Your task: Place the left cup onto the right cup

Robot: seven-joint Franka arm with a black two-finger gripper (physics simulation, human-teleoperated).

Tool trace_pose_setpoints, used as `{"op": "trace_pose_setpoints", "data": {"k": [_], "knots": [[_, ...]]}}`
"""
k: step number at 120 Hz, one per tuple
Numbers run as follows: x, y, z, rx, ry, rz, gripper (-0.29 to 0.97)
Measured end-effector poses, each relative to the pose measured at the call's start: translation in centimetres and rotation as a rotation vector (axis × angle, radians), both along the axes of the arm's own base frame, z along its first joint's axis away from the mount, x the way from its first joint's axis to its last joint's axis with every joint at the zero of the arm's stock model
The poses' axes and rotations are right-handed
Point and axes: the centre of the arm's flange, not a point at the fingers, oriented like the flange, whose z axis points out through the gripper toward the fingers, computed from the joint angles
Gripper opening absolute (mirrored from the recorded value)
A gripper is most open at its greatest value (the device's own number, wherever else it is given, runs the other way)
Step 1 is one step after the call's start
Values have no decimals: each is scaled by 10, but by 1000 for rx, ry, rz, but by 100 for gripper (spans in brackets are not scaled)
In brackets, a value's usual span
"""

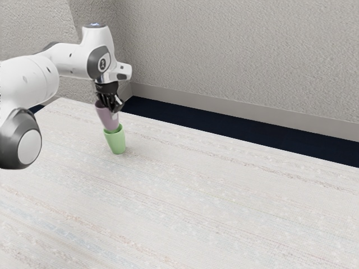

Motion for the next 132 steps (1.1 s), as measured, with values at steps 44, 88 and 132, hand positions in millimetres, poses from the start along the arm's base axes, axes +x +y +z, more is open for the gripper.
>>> {"op": "trace_pose_setpoints", "data": {"k": [44, 88, 132], "knots": [[5, 7, -12, -3, 21, 12, -10], [7, 2, -12, -7, 20, 5, -11], [9, -1, -23, -17, 30, 5, -11]]}}
